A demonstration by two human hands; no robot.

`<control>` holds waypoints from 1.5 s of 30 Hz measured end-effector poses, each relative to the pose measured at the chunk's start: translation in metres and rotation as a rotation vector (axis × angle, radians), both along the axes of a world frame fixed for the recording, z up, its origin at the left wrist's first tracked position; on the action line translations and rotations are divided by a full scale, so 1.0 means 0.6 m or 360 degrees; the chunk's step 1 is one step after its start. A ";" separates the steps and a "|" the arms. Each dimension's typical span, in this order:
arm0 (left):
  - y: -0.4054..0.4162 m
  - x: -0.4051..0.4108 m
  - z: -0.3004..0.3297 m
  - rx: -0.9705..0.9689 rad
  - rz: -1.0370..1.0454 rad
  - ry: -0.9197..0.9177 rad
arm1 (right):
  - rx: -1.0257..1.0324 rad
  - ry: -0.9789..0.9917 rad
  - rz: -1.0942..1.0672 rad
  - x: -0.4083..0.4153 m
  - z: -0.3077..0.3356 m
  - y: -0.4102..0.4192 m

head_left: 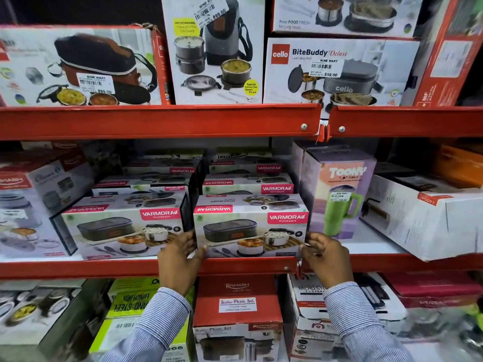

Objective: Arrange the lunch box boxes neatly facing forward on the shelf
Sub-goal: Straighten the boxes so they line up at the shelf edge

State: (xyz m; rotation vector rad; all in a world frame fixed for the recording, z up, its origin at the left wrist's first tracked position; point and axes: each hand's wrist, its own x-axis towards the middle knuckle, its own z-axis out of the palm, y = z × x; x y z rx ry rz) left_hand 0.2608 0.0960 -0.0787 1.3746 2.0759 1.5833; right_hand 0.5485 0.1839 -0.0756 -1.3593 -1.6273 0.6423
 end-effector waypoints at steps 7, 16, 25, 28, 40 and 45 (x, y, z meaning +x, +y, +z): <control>-0.023 -0.003 0.007 0.0020 -0.0064 -0.0016 | 0.0108 0.0111 -0.0070 0.001 0.002 -0.020; -0.128 -0.101 0.014 0.0127 0.0136 0.0038 | 0.0669 0.0389 -0.0117 -0.154 0.007 -0.146; -0.192 -0.307 0.008 0.0297 0.0380 0.0010 | 0.0368 0.0285 0.0257 -0.413 -0.010 -0.212; -0.193 -0.363 -0.009 0.0207 0.0313 0.0017 | 0.0289 0.0215 0.0132 -0.461 -0.010 -0.207; -0.150 -0.401 0.001 0.0061 0.0106 -0.0041 | 0.0129 -0.0107 -0.0269 -0.519 -0.002 -0.192; -0.144 -0.403 0.007 0.0098 0.0060 -0.0015 | 0.0074 -0.0192 -0.0246 -0.519 0.008 -0.181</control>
